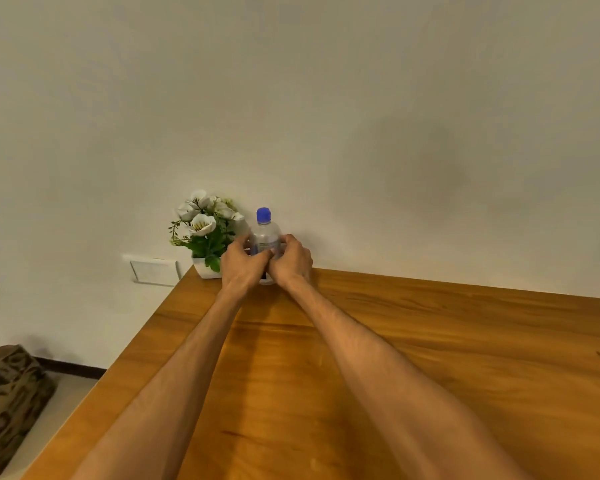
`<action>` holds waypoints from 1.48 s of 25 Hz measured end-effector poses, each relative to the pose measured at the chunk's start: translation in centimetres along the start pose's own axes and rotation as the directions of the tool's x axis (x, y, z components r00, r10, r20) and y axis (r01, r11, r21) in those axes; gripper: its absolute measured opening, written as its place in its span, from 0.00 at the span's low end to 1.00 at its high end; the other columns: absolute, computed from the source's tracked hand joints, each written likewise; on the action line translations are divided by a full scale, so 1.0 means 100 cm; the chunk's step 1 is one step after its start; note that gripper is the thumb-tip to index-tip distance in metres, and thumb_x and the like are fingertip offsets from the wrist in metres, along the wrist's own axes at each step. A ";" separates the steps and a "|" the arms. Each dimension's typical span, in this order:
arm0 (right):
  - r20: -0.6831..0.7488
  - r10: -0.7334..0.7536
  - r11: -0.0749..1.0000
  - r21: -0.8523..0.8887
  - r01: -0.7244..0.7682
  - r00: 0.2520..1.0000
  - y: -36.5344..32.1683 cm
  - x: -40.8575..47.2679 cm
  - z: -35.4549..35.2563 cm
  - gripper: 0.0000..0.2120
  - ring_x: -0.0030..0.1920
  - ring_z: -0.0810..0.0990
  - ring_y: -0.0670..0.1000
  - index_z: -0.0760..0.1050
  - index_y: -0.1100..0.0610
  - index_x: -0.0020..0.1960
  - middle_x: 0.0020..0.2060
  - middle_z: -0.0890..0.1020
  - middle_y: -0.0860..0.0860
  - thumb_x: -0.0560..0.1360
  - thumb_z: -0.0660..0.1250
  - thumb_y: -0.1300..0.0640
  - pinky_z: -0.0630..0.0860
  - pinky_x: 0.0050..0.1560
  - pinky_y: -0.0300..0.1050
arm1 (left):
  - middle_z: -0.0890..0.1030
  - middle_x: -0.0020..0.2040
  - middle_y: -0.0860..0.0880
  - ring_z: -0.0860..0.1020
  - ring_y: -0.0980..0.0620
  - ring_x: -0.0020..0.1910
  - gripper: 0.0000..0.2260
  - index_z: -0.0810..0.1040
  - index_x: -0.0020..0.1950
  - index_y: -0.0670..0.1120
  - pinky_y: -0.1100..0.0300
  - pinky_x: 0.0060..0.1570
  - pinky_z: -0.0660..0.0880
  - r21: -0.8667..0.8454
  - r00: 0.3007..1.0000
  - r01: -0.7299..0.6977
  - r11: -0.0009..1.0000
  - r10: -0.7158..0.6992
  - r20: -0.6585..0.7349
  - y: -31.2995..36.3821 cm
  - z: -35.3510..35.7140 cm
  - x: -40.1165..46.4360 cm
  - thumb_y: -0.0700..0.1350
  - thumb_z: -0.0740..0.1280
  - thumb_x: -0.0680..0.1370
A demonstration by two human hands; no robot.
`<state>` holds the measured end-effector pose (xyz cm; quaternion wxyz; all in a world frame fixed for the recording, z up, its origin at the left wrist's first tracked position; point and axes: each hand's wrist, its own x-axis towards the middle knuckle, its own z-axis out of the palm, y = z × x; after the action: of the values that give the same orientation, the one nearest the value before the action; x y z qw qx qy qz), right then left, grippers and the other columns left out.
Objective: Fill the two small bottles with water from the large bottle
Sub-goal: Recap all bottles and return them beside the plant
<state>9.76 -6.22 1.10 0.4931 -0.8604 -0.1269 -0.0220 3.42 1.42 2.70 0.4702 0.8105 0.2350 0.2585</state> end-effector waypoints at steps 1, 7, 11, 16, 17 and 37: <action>0.022 -0.005 1.000 -0.017 0.005 1.000 0.000 -0.001 -0.002 0.24 0.59 0.84 0.57 0.75 0.56 0.69 0.60 0.85 0.54 0.77 0.77 0.52 0.81 0.53 0.49 | 0.81 0.69 0.40 0.81 0.41 0.67 0.28 0.73 0.77 0.41 0.52 0.64 0.77 0.008 1.000 0.002 1.000 -0.002 0.004 -0.001 0.000 -0.002 0.44 0.75 0.78; 0.096 0.015 0.996 -0.084 -0.007 0.995 -0.012 -0.059 -0.069 0.32 0.60 0.83 0.54 0.74 0.55 0.73 0.65 0.83 0.54 0.73 0.80 0.50 0.79 0.54 0.44 | 0.81 0.69 0.41 0.80 0.46 0.64 0.26 0.74 0.75 0.41 0.51 0.64 0.79 -0.026 0.999 0.010 1.000 -0.009 0.040 0.030 -0.024 -0.073 0.47 0.75 0.79; 0.182 0.034 0.996 -0.092 -0.018 0.983 -0.023 -0.149 -0.170 0.26 0.60 0.83 0.51 0.80 0.54 0.67 0.62 0.84 0.51 0.72 0.81 0.48 0.79 0.57 0.43 | 0.84 0.62 0.48 0.82 0.50 0.62 0.17 0.83 0.67 0.46 0.56 0.61 0.80 -0.171 0.986 0.001 0.985 0.028 0.165 0.059 -0.055 -0.183 0.48 0.74 0.79; 0.140 -0.003 0.991 0.136 -0.016 0.990 0.001 -0.296 -0.300 0.18 0.56 0.86 0.46 0.84 0.54 0.61 0.53 0.88 0.50 0.73 0.81 0.53 0.81 0.61 0.42 | 0.85 0.61 0.53 0.82 0.55 0.63 0.14 0.85 0.63 0.51 0.55 0.61 0.80 -0.219 0.956 -0.007 0.976 0.071 0.285 0.081 -0.080 -0.333 0.51 0.75 0.79; 0.115 -0.001 0.985 0.174 -0.019 0.993 0.009 -0.322 -0.318 0.18 0.55 0.86 0.45 0.84 0.54 0.61 0.53 0.88 0.50 0.73 0.81 0.53 0.81 0.60 0.40 | 0.83 0.64 0.54 0.80 0.55 0.64 0.16 0.83 0.65 0.52 0.58 0.59 0.78 -0.198 0.946 -0.013 0.980 0.076 0.316 0.081 -0.080 -0.357 0.52 0.75 0.78; -0.069 0.099 0.994 0.042 -0.096 0.993 0.073 -0.251 -0.203 0.08 0.41 0.86 0.43 0.85 0.47 0.42 0.35 0.86 0.40 0.68 0.82 0.48 0.83 0.42 0.46 | 0.81 0.50 0.47 0.81 0.44 0.52 0.08 0.83 0.48 0.45 0.54 0.47 0.79 0.125 0.973 -0.083 0.989 0.053 0.225 0.029 -0.002 -0.255 0.49 0.76 0.76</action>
<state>-10.93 -32.06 1.26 0.5142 -0.8546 -0.0675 -0.0260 -15.60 -15.69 0.29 0.4289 0.8714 0.1703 0.1665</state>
